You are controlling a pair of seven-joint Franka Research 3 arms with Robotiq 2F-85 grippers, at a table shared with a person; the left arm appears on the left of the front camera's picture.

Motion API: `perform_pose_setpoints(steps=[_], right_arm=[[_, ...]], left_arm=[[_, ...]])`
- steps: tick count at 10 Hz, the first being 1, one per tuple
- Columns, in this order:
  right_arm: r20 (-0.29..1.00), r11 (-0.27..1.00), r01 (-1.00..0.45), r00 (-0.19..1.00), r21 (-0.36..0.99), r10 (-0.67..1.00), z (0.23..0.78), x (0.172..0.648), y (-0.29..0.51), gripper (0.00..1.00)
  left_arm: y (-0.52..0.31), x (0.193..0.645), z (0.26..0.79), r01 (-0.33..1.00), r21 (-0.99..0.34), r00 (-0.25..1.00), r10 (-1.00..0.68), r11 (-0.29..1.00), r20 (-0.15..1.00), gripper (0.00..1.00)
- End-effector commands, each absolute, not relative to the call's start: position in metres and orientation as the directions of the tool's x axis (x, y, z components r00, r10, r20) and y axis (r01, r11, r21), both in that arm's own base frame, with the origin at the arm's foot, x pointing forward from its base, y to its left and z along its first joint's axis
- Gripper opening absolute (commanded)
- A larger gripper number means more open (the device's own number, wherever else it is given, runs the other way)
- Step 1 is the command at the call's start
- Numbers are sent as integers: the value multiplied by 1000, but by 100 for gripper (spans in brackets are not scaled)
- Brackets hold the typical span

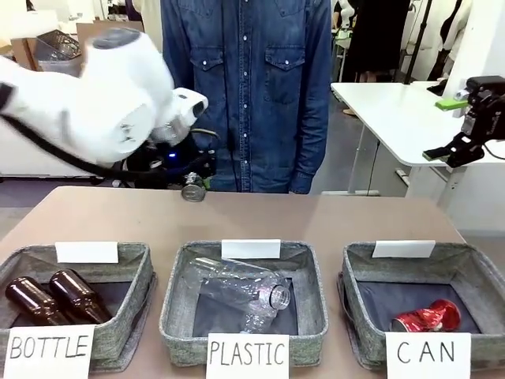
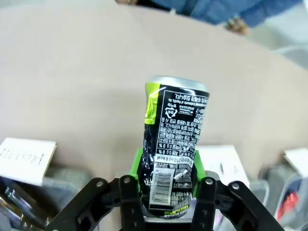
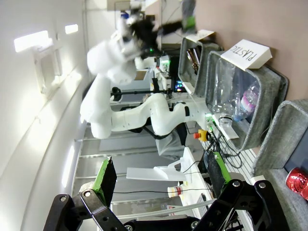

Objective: Sort the can waste into the basket.
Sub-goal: Pick up the can waste from the table and place it in the right Fabric basket.

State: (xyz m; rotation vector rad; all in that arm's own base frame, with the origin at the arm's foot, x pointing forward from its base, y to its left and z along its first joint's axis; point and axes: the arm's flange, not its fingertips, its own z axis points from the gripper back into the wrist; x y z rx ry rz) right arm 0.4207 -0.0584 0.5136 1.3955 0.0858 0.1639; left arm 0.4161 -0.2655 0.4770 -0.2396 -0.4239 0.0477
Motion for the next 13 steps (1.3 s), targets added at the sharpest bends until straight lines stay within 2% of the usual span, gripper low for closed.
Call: perform_pose_setpoints(steps=[1,3,4,5,6,9,10,11,12,13], right_arm=[[54,165,-84,982,983,182,514,420,-61,100],[54,165,-84,982,983,182,514,420,-61,100],[54,165,-84,982,983,182,514,420,-61,100],[54,165,-84,982,983,182,514,420,-61,100],[54,165,-84,982,983,182,514,420,-61,100],[54,165,-84,982,983,182,514,420,-61,100],[36,165,-64,985,984,167,513,421,-58,100],[67,173,-103,977,980,202,535,412,-56,100],[19,234,-65,981,970,195,545,405,-70,100],[-20,290,-28,987,957,162,548,394,-100,100]], left_arm=[[-226,322,504,210,-316,925,-83,925,372,0],[-219,263,500,381,-329,875,-222,864,431,0],[-219,260,495,379,-334,875,-217,863,433,0],[-214,282,491,255,-345,916,-111,903,385,0],[-239,256,511,358,-323,877,-196,876,438,0],[-239,256,511,358,-323,877,-196,876,438,0],[-237,257,511,343,-313,882,-190,886,431,44],[-280,263,515,586,-247,755,-410,772,512,44],[-337,267,525,770,-143,582,-592,622,557,44],[-384,271,533,879,-41,406,-702,474,586,44]])
